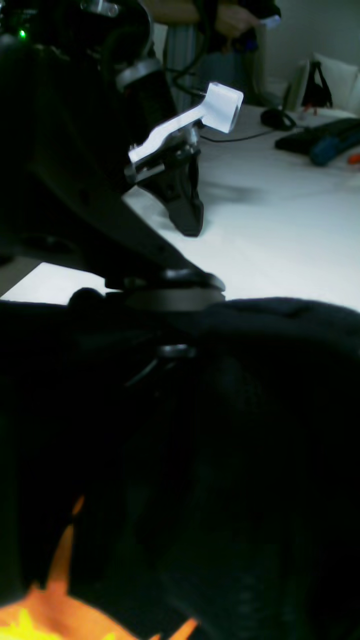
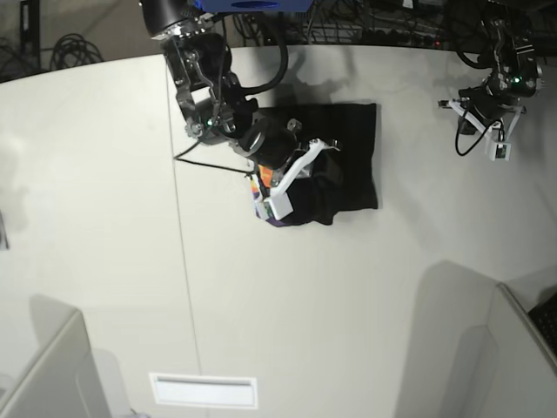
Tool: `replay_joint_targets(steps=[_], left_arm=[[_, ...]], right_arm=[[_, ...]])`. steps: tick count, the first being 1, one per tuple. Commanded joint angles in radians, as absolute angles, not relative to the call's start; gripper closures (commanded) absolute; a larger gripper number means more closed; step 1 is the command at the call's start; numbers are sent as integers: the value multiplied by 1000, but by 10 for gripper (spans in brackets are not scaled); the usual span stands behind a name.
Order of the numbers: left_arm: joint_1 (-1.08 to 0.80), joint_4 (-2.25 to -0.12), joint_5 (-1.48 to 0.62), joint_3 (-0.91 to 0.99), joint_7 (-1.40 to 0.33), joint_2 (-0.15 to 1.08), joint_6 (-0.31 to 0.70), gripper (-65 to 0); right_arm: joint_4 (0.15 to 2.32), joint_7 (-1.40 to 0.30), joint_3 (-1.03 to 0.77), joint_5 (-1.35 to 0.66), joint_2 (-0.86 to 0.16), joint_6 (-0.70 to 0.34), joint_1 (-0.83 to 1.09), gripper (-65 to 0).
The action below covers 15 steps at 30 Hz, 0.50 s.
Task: Fold the T-shirt properly
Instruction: 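Grasp the folded bundle edges with both grippers and flip it over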
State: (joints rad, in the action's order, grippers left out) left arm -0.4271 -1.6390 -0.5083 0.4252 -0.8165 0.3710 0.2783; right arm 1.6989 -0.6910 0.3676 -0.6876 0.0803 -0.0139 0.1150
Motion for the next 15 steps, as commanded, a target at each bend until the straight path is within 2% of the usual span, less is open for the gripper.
replay_joint_targets(steps=[1, 2, 3, 6, 8, 12, 15], left_arm=[[-430, -1650, -504, 432, -823, 383, 278, 0], [-430, -1649, -504, 432, -823, 383, 278, 0], [-430, -1649, -504, 432, -823, 383, 278, 0], [-441, -1652, -506, 432, -823, 386, 280, 0], [-447, -1670, -507, 433, -825, 387, 283, 0], [-506, -1707, -550, 496, -825, 398, 364, 0], [-533, -1709, -591, 575, -846, 398, 384, 0]], right_arm=[[1709, -671, 369, -702, 88, -22, 104, 0], [1702, -671, 369, -702, 88, -22, 104, 0], [1696, -671, 369, -702, 88, -22, 104, -30], [1693, -671, 369, -702, 88, -22, 104, -206], [1695, -671, 369, -702, 88, -22, 104, -279], [1698, -671, 400, -704, 93, -22, 102, -290], [1689, -674, 472, -704, 88, -21, 61, -290]])
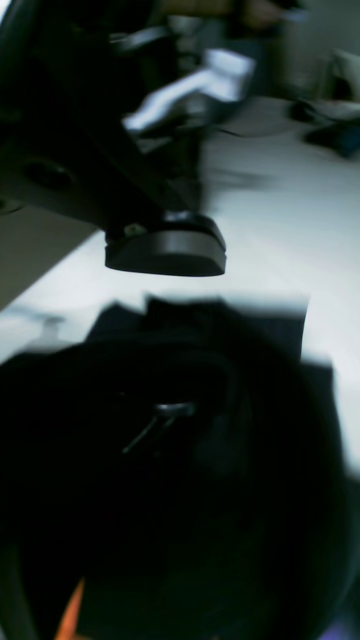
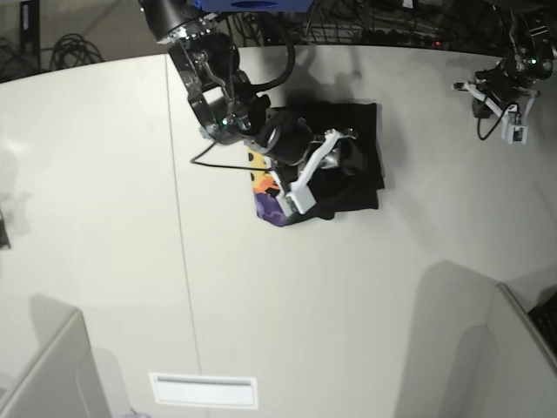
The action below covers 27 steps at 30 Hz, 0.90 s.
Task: Fold the T-shirt properly
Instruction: 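Grasp the folded bundle edges with both grippers and flip it over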
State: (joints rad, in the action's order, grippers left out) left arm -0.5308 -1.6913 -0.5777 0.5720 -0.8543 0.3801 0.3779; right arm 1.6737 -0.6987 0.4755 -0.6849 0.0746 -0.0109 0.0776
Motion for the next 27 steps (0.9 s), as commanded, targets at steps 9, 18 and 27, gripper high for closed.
replay_joint_targets(steps=[9, 18, 27], left_arm=[[-532, -1716, -608, 788, -958, 400, 484, 0], [-539, -1735, -610, 806, -960, 386, 558, 0], [-449, -1886, -711, 750, -1040, 216, 559, 0]], right_arm=[[1531, -679, 742, -711, 105, 1, -122, -290], [1721, -674, 808, -711, 27, 84, -174, -158], [1896, -670, 386, -711, -87, 74, 59, 0]])
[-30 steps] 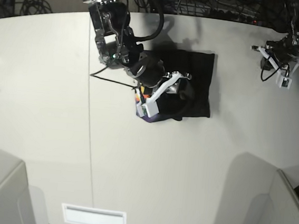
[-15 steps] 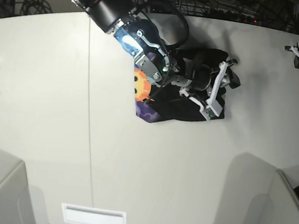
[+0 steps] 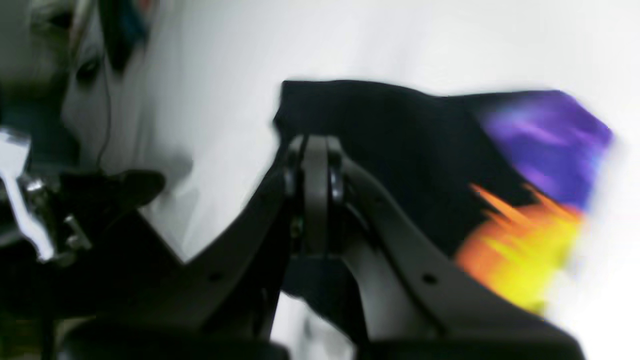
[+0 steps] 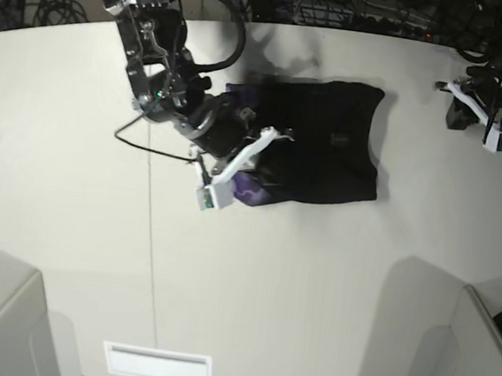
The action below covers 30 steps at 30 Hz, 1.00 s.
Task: Fold the T-shirt properly
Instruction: 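Grasp the folded bundle edges with both grippers and flip it over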
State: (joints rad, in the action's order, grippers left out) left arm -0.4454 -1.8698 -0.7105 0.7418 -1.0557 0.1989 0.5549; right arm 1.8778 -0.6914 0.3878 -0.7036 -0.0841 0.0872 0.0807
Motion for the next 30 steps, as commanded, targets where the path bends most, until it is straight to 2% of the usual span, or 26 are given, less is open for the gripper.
replay_joint_targets(steps=[1, 2, 5, 6, 8, 13, 19, 28, 29, 30], left_arm=[[-421, -1883, -754, 739, -1072, 214, 559, -59], [-400, -1873, -797, 730, -1101, 209, 559, -166], [-354, -1816, -932, 725, -1125, 182, 559, -426], [-343, -1791, -975, 723, -1125, 174, 559, -492], [-321, -1747, -1018, 690, -1125, 156, 558, -561], [-271, -1649, -1020, 550, -1121, 134, 555, -571], [-213, -1581, -1018, 518, -1121, 88, 549, -571], [-143, -1500, -1018, 392, -1119, 79, 351, -568], [-142, -1500, -1018, 386, -1119, 81, 326, -559], [-140, -1498, -1018, 386, -1119, 81, 306, -525]], right_arm=[[1911, -670, 357, -711, -101, 74, 79, 0], [1923, -670, 335, -711, -117, 74, 93, 0], [1946, -670, 298, -711, -163, 67, 127, 0], [1948, -670, 295, -711, -176, 48, 137, 0], [1949, -670, 280, -711, -186, 21, 154, 0], [1948, -670, 260, -711, -188, -12, 183, 0], [1946, -670, 260, -710, -194, -22, 196, 0], [1946, -670, 257, -711, -194, -22, 211, 0], [1946, -670, 251, -711, -196, -22, 213, 0], [1946, -670, 232, -711, -196, -22, 225, 0]])
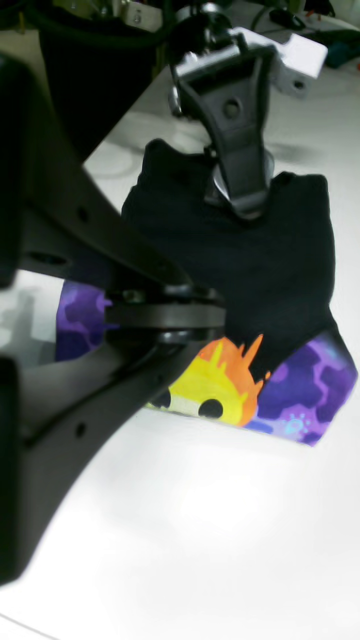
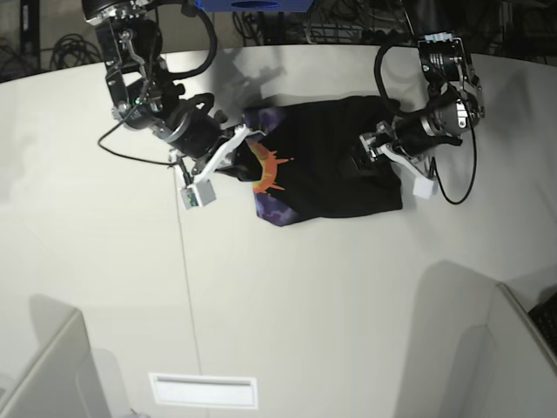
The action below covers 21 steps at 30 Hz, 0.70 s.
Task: Fold the T-shirt properly
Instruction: 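Grasp the folded bundle edges with both grippers and flip it over, then rotate the bundle with the left gripper and press it flat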
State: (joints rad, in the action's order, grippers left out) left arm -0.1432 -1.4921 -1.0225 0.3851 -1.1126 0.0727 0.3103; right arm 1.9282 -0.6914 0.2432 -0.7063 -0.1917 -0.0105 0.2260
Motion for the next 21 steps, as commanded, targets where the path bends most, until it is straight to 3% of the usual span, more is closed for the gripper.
replay_joint_targets(steps=[1, 6, 7, 12, 21], left_arm=[[-137, -1498, -1018, 386, -1119, 84, 295, -471], [-107, -1495, -929, 294, -1121, 140, 289, -39], [-96, -1491, -894, 263, -1122, 150, 289, 0], [-16, -1466, -757, 99, -1124, 217, 292, 0], [277, -1471, -559, -595, -1093, 417, 292, 0]], right_arm=[[1946, -668, 213, -711, -191, -22, 236, 0], [1948, -668, 116, -711, -188, -22, 269, 0], [1952, -665, 94, -711, -188, -22, 275, 0], [1971, -601, 36, -711, -194, -24, 337, 0], [1969, -527, 15, -707, -226, -24, 415, 0]])
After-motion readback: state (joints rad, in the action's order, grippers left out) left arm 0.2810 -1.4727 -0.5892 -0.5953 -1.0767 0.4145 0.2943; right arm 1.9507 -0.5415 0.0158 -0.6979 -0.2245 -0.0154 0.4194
